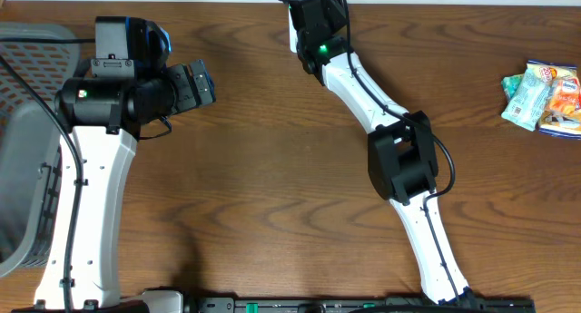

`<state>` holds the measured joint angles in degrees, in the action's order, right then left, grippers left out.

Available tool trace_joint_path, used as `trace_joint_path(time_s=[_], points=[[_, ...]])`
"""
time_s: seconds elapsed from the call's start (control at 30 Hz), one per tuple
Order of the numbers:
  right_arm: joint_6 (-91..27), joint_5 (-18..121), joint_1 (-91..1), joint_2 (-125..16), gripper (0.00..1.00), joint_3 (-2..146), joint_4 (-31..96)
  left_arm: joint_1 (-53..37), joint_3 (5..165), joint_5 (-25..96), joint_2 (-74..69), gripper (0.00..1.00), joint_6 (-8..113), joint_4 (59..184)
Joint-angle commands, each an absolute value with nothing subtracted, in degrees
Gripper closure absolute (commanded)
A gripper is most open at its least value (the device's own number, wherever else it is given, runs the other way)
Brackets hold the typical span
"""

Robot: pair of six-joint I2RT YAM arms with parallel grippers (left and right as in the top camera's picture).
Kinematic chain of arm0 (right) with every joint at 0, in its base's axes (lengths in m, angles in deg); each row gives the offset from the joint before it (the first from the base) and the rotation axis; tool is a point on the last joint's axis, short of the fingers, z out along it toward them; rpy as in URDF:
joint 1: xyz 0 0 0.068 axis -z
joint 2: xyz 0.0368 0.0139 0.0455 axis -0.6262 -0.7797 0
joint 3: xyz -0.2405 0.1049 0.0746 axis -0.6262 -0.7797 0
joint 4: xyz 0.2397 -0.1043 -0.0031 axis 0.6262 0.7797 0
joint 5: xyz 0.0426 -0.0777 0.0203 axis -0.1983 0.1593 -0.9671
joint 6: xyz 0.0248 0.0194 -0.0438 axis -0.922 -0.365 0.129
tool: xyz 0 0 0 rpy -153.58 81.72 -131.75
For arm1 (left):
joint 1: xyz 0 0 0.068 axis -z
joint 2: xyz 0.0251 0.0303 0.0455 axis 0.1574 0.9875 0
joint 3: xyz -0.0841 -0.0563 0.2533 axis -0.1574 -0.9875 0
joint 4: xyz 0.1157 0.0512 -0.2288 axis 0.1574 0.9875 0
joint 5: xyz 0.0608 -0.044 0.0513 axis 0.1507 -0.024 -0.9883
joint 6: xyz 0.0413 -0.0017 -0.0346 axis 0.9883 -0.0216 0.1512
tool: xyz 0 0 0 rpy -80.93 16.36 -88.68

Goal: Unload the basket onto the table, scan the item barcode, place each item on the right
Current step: 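Hold the Zam-Buk box under the scanner with the right gripper, then carry the Zam-Buk box right and drop it on the item pile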

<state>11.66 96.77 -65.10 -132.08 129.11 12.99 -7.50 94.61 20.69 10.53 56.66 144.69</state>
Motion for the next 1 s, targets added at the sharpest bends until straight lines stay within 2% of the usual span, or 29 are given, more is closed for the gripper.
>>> trace_joint_path(time_s=[0.0, 0.1, 0.2, 0.33, 0.4, 0.5, 0.67, 0.77, 0.83, 0.87, 0.97], points=[[9.6, 101.1, -62.7, -128.1, 0.57, 129.6, 12.9, -7.7, 94.8, 20.5, 10.6, 0.02, 57.0, 144.8], [6.5, 106.0, -59.6, -125.9, 0.58, 129.6, 13.8, -7.7, 94.8, 20.5, 10.6, 0.02, 57.0, 144.8], [0.0, 111.4, -54.2, -124.5, 0.57, 129.6, 21.7, -7.7, 94.8, 20.5, 10.6, 0.02, 57.0, 144.8], [-11.0, 113.6, -46.9, -124.5, 0.43, 129.6, 38.1, -7.7, 94.8, 20.5, 10.6, 0.02, 57.0, 144.8], [-20.0, 113.3, -42.1, -124.5, 0.48, 129.6, 47.8, -7.7, 94.8, 20.5, 10.6, 0.02, 57.0, 144.8], [-25.9, 109.7, -36.4, -124.5, 0.53, 129.6, 56.6, -7.7, 94.8, 20.5, 10.6, 0.02, 57.0, 144.8], [-26.5, 101.2, -30.2, -124.5, 0.56, 129.6, 63.8, -7.7, 94.8, 20.5, 10.6, 0.02, 57.0, 144.8], [-27.8, 100.0, -28.1, -124.5, 0.43, 129.6, 65.8, -7.7, 94.8, 20.5, 10.6, 0.02, 57.0, 144.8], [-27.8, 99.6, -27.2, -124.5, 0.07, 129.6, 66.9, -7.7, 94.8, 20.5, 10.6, 0.02, 57.0, 144.8], [-27.8, 99.6, -27.1, -124.5, 0.01, 129.6, 67.3, -7.7, 94.8, 20.5, 10.6, 0.02, 57.0, 144.9], [-27.9, 99.7, -27.1, -124.3, 0.01, 129.7, 68.6, -7.7, 94.8, 20.5, 10.6, 0.02, 57.0, 144.8]])
